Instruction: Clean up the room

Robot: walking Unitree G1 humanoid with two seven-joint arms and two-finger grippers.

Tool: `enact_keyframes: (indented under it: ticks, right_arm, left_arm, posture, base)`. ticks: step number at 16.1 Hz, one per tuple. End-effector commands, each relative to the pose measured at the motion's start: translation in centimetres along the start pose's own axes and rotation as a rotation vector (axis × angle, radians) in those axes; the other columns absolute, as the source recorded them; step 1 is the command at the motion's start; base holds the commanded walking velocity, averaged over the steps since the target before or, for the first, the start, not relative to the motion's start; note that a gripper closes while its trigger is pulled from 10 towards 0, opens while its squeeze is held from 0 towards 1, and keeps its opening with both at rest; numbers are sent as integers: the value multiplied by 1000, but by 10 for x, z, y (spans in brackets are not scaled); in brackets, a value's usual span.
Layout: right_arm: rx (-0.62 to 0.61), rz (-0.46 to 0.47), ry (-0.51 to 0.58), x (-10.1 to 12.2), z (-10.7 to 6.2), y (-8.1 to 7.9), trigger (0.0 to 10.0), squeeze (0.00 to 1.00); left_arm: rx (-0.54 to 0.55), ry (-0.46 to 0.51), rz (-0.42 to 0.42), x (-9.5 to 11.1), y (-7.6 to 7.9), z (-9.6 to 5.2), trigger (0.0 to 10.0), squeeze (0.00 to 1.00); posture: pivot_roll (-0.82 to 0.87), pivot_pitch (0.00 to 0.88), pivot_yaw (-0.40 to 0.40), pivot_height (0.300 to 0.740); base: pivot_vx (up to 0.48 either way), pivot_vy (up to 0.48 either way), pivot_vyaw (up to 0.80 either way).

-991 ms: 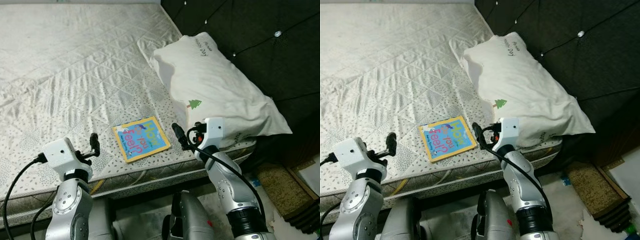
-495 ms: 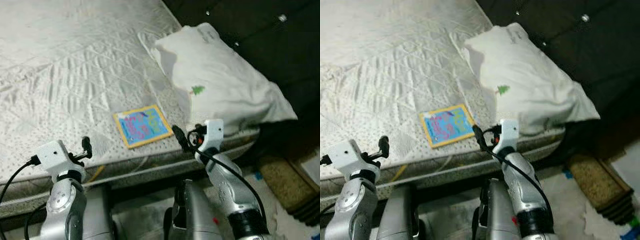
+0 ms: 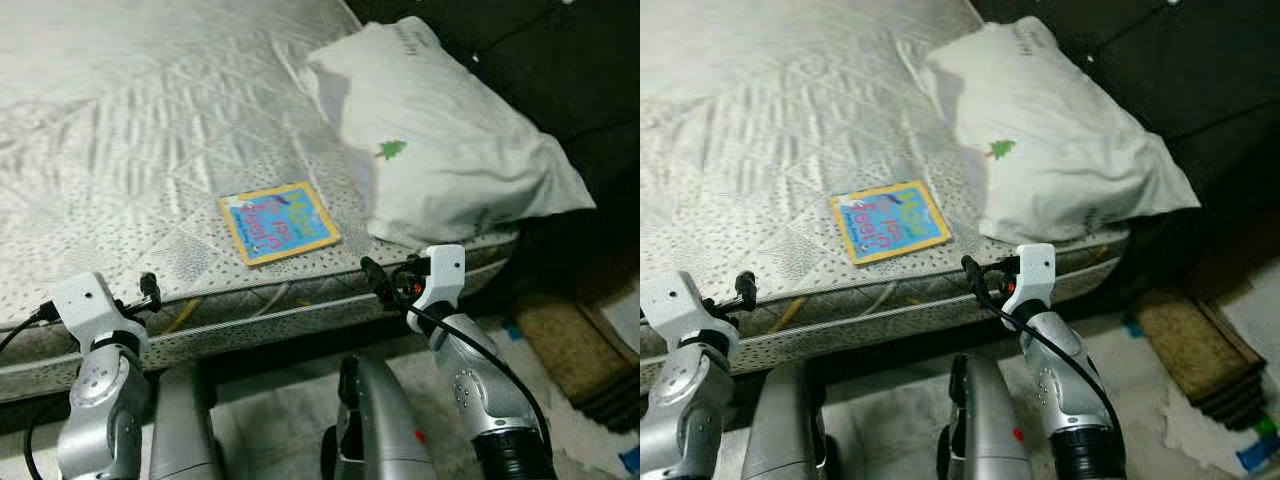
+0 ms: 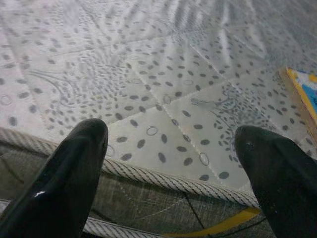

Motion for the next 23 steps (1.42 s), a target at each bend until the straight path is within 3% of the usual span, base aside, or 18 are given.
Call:
enact_keyframes:
  ticks: [1,7,13,18,21,23]
  right_arm:
    - [-17,-11,-17,-3,-6,7,10000,0]
    - [-65,-25,-43,-6,-24,20,10000,0]
    - [-151,-71,-67,1,-59,46,10000,0]
    - [-166,-87,-134,-2,-98,54,10000,0]
    - [-170,-83,-154,-2,-105,52,10000,0]
    - [-167,-83,-168,-1,-110,50,10000,0]
  left_arm:
    - [-19,-36,8,-7,1,2,10000,0]
    - [-80,-27,-35,0,15,19,10000,0]
    - [-165,-87,-20,1,36,50,10000,0]
    - [-213,-87,-6,9,47,61,10000,0]
    - [-254,-115,28,12,55,70,10000,0]
    - [-319,-145,58,18,71,79,10000,0]
  posture:
    - [-47,257,-147,533]
    - [-86,292,-160,533]
    - [-166,355,-179,533]
    - [-191,407,-196,533]
    - [-206,428,-201,533]
    - [-222,438,-202,533]
  base:
    - [0,0,0]
    - [0,0,0]
    - [0,0,0]
    - [0,0,0]
    - [0,0,0]
    - [0,0,0]
Point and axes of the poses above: a point about 5 cm out from each wrist's last joint towards the gripper, its own z axis pointing out of the wrist towards the gripper, its own x axis along the axis of the wrist's last joint, y = z × x, the point moved 5 cm from there along z, pointing out of the wrist towards the gripper, and after that the axes turned 15 degrees about -z, right-handed, at the moved point
